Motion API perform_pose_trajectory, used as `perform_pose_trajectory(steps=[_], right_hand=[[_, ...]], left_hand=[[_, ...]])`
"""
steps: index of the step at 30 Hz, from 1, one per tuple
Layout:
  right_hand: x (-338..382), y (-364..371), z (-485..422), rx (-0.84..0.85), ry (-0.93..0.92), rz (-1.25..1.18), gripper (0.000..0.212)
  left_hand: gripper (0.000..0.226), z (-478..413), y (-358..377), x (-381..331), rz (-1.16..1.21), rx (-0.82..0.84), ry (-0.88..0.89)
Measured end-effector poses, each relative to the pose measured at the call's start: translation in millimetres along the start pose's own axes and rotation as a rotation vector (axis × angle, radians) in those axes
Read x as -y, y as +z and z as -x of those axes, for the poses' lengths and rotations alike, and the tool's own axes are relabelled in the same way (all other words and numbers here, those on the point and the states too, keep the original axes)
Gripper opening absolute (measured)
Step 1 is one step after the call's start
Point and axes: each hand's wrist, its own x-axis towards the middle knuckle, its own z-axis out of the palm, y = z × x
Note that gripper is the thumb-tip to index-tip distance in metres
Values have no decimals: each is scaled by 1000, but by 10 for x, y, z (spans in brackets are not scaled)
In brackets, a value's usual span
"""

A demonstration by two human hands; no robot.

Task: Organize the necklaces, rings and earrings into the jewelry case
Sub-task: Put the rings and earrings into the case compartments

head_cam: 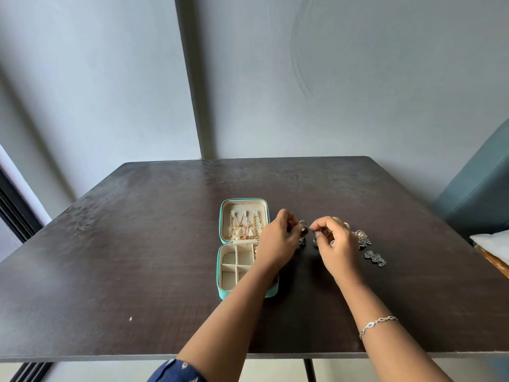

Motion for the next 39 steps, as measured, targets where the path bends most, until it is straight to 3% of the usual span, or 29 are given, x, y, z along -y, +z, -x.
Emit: perform_pose_trajectory(steps=[15,30,36,39], right_hand=[[27,-21,6,23,13,-169,18],[20,-3,6,-7,-12,-57,23],[26,-8,5,21,-18,-59,7],[25,-29,-1,7,14,-67,11]], left_hand=[[14,-3,-13,2,-20,-25,32],[15,-11,4,37,-98,94,81],[13,-12,4,30,-73,69,66],[14,-8,12,30,-32,61,46]])
